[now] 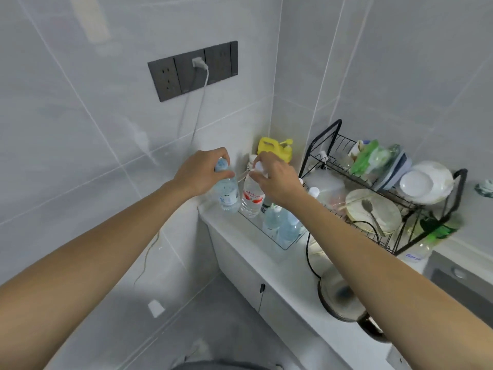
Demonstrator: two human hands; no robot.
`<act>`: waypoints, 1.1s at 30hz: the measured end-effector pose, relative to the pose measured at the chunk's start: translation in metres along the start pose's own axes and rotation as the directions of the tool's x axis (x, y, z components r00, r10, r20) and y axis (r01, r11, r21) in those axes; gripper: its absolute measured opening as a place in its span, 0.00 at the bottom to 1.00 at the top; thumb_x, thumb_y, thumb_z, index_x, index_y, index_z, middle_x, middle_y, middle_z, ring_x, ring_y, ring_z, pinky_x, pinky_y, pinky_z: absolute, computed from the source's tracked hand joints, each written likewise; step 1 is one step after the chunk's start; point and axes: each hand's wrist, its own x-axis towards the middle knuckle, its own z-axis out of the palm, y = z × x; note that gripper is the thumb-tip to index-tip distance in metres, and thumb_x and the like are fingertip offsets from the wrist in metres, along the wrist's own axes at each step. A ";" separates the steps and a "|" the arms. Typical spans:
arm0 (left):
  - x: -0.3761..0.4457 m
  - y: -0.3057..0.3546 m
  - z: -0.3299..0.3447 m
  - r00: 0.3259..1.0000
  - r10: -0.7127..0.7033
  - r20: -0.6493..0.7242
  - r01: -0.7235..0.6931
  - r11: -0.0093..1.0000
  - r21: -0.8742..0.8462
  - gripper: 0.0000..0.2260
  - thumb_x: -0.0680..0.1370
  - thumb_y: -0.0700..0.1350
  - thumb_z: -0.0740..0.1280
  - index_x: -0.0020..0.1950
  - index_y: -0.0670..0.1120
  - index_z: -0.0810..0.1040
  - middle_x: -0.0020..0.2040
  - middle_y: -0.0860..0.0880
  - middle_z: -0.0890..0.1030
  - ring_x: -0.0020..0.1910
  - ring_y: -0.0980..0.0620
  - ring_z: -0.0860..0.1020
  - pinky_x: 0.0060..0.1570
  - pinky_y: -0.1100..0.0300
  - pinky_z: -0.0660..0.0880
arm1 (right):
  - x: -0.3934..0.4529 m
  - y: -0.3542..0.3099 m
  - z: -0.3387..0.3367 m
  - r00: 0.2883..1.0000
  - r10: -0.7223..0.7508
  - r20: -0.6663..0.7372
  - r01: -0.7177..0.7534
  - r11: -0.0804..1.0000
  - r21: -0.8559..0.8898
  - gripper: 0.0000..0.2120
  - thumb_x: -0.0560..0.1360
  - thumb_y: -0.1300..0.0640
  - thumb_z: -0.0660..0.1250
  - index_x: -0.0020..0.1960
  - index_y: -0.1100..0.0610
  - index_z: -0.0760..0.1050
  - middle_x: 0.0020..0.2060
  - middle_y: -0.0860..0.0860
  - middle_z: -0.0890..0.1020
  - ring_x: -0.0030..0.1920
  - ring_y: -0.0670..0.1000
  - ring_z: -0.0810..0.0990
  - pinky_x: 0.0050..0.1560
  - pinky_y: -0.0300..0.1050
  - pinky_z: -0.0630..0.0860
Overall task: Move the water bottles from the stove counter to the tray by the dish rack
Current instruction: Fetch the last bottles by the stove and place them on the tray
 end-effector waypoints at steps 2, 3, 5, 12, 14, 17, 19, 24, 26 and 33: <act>0.028 -0.010 0.009 0.999 0.020 0.025 -0.021 1.000 0.011 0.11 0.74 0.54 0.76 0.48 0.53 0.76 0.37 0.52 0.78 0.37 0.49 0.77 0.38 0.53 0.74 | 0.018 0.010 0.012 1.000 0.022 0.000 -0.022 1.000 -0.010 0.10 0.81 0.50 0.67 0.58 0.55 0.73 0.53 0.53 0.79 0.49 0.58 0.78 0.48 0.54 0.74; 0.040 -0.016 0.015 0.998 0.038 0.042 -0.038 0.999 0.013 0.11 0.74 0.55 0.76 0.48 0.54 0.76 0.36 0.53 0.78 0.37 0.48 0.77 0.38 0.53 0.74 | 0.025 0.015 0.019 0.999 0.038 -0.004 -0.038 0.999 -0.020 0.10 0.81 0.50 0.67 0.57 0.55 0.73 0.52 0.54 0.78 0.49 0.58 0.78 0.47 0.54 0.73; 0.060 -0.028 0.025 0.994 0.078 0.075 -0.079 0.997 0.011 0.12 0.73 0.56 0.76 0.48 0.55 0.75 0.34 0.54 0.75 0.37 0.46 0.77 0.39 0.53 0.75 | 0.038 0.023 0.032 0.997 0.076 -0.022 -0.077 0.997 -0.031 0.10 0.81 0.50 0.67 0.54 0.55 0.72 0.49 0.52 0.77 0.49 0.59 0.77 0.46 0.54 0.72; 0.108 -0.070 0.063 0.959 0.196 0.203 -0.204 0.979 0.018 0.14 0.75 0.53 0.75 0.56 0.50 0.77 0.36 0.55 0.72 0.41 0.46 0.75 0.37 0.56 0.65 | 0.066 0.038 0.071 0.967 0.255 -0.012 -0.255 0.962 -0.094 0.13 0.81 0.46 0.66 0.57 0.55 0.72 0.53 0.53 0.78 0.51 0.59 0.77 0.46 0.54 0.72; 0.117 -0.078 0.076 0.943 0.222 0.247 -0.237 0.971 0.029 0.15 0.75 0.52 0.74 0.58 0.50 0.77 0.41 0.52 0.75 0.44 0.44 0.77 0.40 0.54 0.69 | 0.066 0.042 0.080 0.951 0.308 0.008 -0.305 0.945 -0.118 0.14 0.81 0.46 0.65 0.59 0.54 0.72 0.57 0.53 0.79 0.52 0.59 0.78 0.47 0.54 0.74; 0.127 -0.089 0.096 0.913 0.240 0.328 -0.257 0.966 0.008 0.15 0.76 0.52 0.74 0.58 0.50 0.76 0.47 0.49 0.77 0.49 0.41 0.79 0.41 0.54 0.70 | 0.063 0.049 0.090 0.935 0.353 0.042 -0.340 0.922 -0.186 0.13 0.82 0.49 0.66 0.63 0.53 0.71 0.60 0.53 0.77 0.56 0.60 0.78 0.47 0.52 0.70; 0.133 -0.093 0.108 0.893 0.249 0.374 -0.265 0.964 -0.009 0.16 0.76 0.52 0.74 0.61 0.51 0.76 0.52 0.48 0.80 0.52 0.42 0.79 0.43 0.55 0.68 | 0.059 0.054 0.097 0.917 0.394 0.054 -0.374 0.901 -0.220 0.12 0.81 0.50 0.66 0.62 0.53 0.72 0.61 0.53 0.77 0.57 0.61 0.78 0.47 0.52 0.69; 0.144 -0.091 0.132 0.850 0.283 0.445 -0.311 0.950 -0.009 0.16 0.76 0.50 0.74 0.61 0.50 0.76 0.53 0.49 0.79 0.52 0.44 0.78 0.45 0.55 0.70 | 0.046 0.068 0.110 0.895 0.439 0.074 -0.412 0.880 -0.237 0.11 0.80 0.51 0.67 0.60 0.54 0.73 0.60 0.53 0.78 0.56 0.61 0.79 0.47 0.52 0.69; 0.149 -0.090 0.141 0.825 0.296 0.482 -0.336 0.942 -0.004 0.16 0.76 0.50 0.74 0.60 0.48 0.77 0.53 0.50 0.78 0.52 0.44 0.78 0.48 0.54 0.73 | 0.044 0.073 0.115 0.892 0.444 0.086 -0.410 0.873 -0.264 0.12 0.80 0.51 0.68 0.60 0.54 0.72 0.59 0.54 0.78 0.55 0.61 0.79 0.45 0.52 0.69; 0.165 -0.095 0.159 0.780 0.339 0.526 -0.395 0.919 -0.007 0.16 0.75 0.52 0.75 0.58 0.50 0.76 0.58 0.46 0.80 0.55 0.42 0.79 0.46 0.56 0.68 | 0.041 0.079 0.130 0.899 0.428 0.097 -0.361 0.846 -0.392 0.14 0.79 0.50 0.68 0.61 0.55 0.71 0.56 0.55 0.79 0.52 0.62 0.80 0.47 0.51 0.67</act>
